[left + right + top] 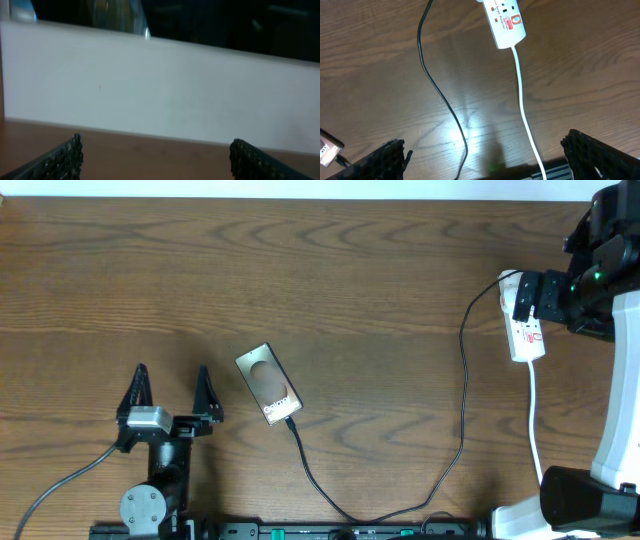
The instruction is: Plug charger to phone and switch on socket
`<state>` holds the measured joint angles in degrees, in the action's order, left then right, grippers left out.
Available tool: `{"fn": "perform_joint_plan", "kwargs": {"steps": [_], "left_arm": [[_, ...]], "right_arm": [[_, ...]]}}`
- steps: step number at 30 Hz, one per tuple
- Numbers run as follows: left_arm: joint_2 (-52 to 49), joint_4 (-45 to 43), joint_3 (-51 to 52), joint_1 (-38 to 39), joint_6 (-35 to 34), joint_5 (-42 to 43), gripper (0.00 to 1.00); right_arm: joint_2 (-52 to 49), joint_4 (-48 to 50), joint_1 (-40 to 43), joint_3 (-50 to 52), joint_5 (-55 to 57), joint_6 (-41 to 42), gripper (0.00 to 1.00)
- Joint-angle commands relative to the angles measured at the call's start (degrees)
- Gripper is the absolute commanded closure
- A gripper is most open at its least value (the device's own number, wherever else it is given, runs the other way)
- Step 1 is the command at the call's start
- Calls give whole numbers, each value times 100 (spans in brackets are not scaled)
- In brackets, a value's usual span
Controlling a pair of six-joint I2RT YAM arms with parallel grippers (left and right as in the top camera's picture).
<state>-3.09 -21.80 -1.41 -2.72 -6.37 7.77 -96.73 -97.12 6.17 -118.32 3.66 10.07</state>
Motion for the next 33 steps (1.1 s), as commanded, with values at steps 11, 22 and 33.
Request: {"fn": "perform_joint_plan", "kwargs": {"steps": [11, 22, 33], "left_arm": [[302, 1462, 118, -74, -186, 79, 9], [304, 2535, 118, -76, -247, 33, 9], [286, 2522, 118, -74, -247, 39, 9]], "right_arm": [[76, -11, -26, 7, 28, 63, 1], [76, -13, -26, 7, 28, 63, 1], [76, -13, -26, 7, 28, 63, 1]]}}
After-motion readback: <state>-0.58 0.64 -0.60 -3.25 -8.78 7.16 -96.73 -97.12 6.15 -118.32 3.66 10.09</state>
